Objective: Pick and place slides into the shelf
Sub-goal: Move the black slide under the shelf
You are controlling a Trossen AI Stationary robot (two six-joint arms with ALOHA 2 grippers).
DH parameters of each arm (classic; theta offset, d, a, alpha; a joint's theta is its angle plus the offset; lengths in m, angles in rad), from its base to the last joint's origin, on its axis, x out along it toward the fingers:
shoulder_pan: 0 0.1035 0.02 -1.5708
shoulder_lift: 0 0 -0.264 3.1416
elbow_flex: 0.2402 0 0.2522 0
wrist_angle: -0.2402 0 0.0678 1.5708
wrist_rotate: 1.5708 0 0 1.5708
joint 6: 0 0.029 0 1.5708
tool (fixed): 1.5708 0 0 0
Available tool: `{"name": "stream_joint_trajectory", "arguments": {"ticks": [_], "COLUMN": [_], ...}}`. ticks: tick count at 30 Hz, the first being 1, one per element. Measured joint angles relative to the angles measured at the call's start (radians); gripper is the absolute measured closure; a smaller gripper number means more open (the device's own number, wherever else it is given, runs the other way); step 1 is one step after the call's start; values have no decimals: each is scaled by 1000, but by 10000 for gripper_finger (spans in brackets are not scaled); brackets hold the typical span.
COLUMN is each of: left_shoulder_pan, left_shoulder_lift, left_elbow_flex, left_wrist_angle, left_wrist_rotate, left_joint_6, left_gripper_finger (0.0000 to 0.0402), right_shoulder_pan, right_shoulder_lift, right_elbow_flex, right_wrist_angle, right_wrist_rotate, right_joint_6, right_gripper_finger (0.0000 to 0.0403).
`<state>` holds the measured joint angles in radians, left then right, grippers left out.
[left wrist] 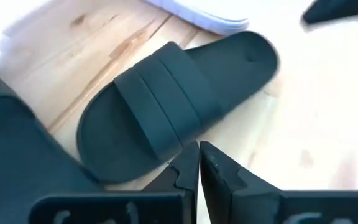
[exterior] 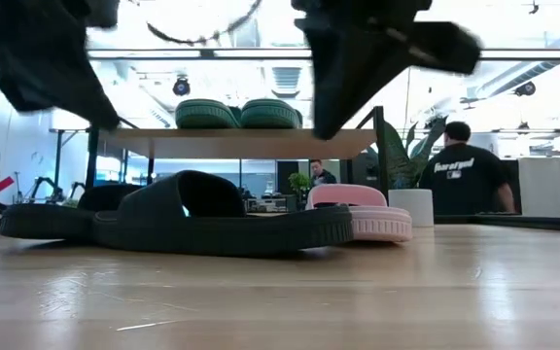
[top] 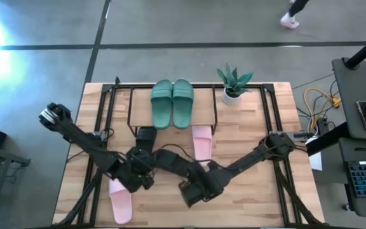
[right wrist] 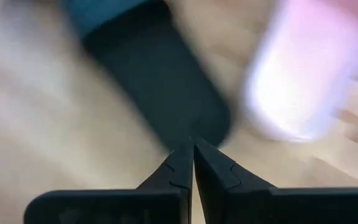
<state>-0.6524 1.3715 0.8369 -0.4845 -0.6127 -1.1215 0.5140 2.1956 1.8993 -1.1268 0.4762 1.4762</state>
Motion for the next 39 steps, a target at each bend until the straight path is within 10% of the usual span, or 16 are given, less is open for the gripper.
{"name": "stream_joint_trajectory", "arguments": {"ticks": [4,14,20,39], "left_shoulder_pan": [-43,-128,-137,-137], "left_shoulder_lift": [-118,-423,-539,-540], "left_elbow_flex": [30,32,31,28], "left_wrist_angle": [-85,-78,41,56], "left_wrist_rotate": [-4,-113,-203,-214], "left_joint_6": [-45,-188,-126,-96], "left_gripper_finger": [401,401,401,401], "right_shoulder_pan": [21,47,12,-119], "right_shoulder_lift": [0,-15,-87,-129], "right_elbow_flex": [-66,-277,-366,-434], "right_wrist_angle": [206,333,317,381], "right_wrist_rotate": [-95,-158,22,-71], "right_joint_6": [-102,253,554,326], "right_gripper_finger": [394,394,394,394]}}
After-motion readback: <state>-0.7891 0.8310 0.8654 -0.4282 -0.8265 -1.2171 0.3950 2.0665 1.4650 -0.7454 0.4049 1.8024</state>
